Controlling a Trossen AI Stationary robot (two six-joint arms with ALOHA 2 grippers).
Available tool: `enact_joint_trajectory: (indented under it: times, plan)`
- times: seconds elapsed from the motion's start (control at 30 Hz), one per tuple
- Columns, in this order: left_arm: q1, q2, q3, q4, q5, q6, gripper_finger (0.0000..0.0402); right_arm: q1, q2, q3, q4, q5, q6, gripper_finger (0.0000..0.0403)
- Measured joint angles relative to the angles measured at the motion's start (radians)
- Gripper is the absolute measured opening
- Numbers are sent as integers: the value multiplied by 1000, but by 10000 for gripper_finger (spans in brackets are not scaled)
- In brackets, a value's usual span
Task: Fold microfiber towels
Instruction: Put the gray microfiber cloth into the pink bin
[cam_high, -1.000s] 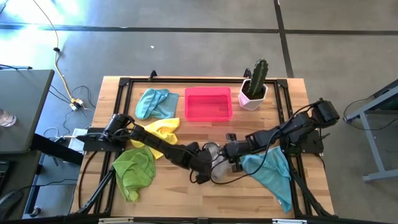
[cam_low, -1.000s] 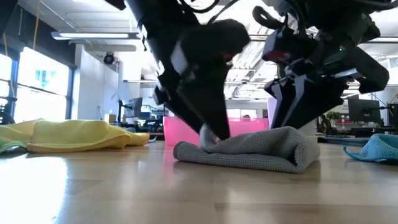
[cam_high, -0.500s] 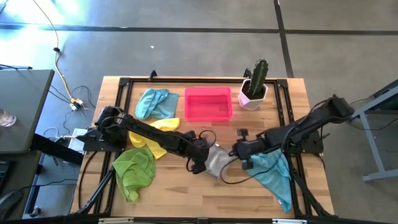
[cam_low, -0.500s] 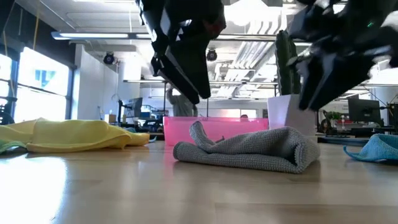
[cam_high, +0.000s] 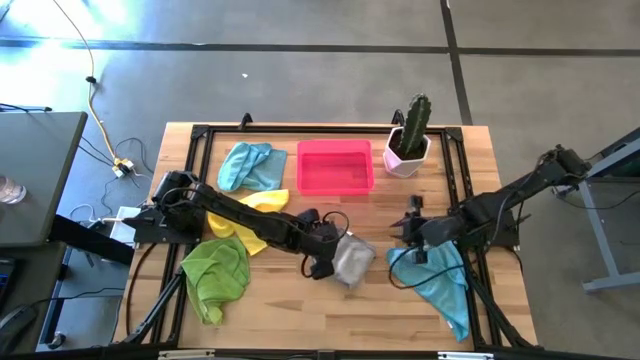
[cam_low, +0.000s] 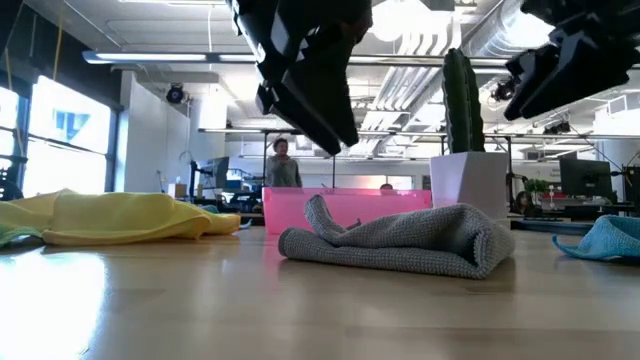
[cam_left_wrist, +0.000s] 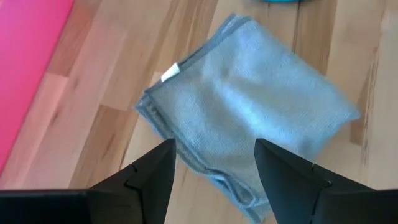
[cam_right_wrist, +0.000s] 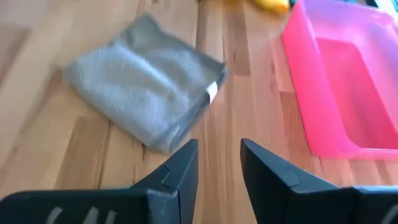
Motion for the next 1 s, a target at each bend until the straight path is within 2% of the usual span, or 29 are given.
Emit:
enact_joint_trajectory:
  times: [0.17, 0.47, 0.67, 0.77, 1.0]
  plan:
    - [2, 0, 0, 63, -4, -1, 210, 0, -146, -141, 172, 17, -39, 114]
    - [1, 0, 0, 73, -19, 17, 209, -5, -333, -322, 346, 43, -18, 114]
    - [1, 0, 0, 95, -19, 8, 209, -5, -380, -407, 538, 44, -98, 114]
    - [1, 0, 0, 95, -19, 6, 209, -5, -387, -435, 564, 54, -108, 114]
    - [1, 0, 0, 93, -19, -54, 209, -5, -385, -457, 558, 38, 53, 114]
